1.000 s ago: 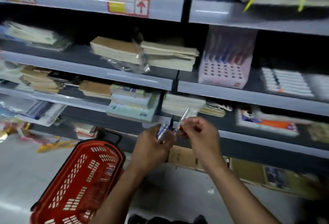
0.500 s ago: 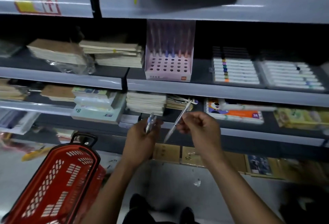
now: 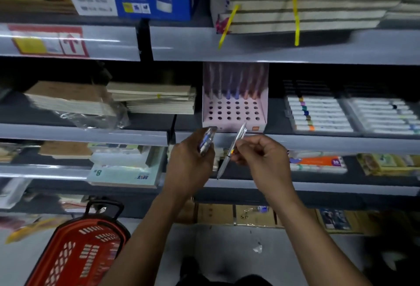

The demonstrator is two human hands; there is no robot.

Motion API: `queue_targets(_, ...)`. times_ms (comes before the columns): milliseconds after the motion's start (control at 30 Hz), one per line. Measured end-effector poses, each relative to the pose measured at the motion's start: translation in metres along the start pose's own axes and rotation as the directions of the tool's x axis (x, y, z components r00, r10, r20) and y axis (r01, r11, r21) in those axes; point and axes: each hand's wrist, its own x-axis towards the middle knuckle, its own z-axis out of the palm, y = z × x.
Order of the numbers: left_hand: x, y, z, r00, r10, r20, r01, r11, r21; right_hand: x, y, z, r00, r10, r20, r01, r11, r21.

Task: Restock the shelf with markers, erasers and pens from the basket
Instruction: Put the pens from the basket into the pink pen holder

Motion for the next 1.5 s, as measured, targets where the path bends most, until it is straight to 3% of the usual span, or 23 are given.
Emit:
queue_targets(167, 0.02, -0.007, -0.003, 0.997, 0.072, 0.042, -0.073, 0.997, 0.03, 0.014, -0.007, 0.011, 0.997, -0.077, -0.008, 0.077, 0.997, -0.004)
queue_targets(267, 0.027, -0.013, 0.0, 0.998, 0.036, 0.049, -0.041, 0.994, 0.106, 0.02, -0.008, 0.013, 0.996, -0.089, 0.009, 0.089, 0.996, -0.028)
queue_targets(367, 0.027, -0.015, 0.004, 0.999, -0.009, 0.036, 0.006, 0.997, 0.077, 0.025, -0.01, 0.009, 0.996, -0.09, 0.013, 0.091, 0.995, -0.039)
queue_targets(700, 0.021, -0.017, 0.009, 1.0, -0.021, -0.012, 0.022, 0.998, 0.065, 0.065, -0.039, 0.007, 0.945, -0.306, -0.117, 0.305, 0.952, -0.032)
queue_targets(933, 0.018, -0.015, 0.009, 0.999, -0.042, 0.004, 0.042, 0.998, 0.055, 0.095, -0.044, 0.028, 0.909, -0.368, -0.195, 0.362, 0.93, -0.069)
queue_targets(1333, 0.019, -0.017, 0.01, 0.999, -0.038, 0.01, 0.037, 0.999, 0.029, 0.119, -0.049, 0.045, 0.884, -0.449, -0.128, 0.357, 0.827, -0.433)
queue_targets(1500, 0.02, -0.018, 0.01, 0.998, -0.054, 0.017, 0.054, 0.998, 0.029, 0.12, -0.057, 0.051, 0.909, -0.416, 0.013, 0.351, 0.749, -0.562)
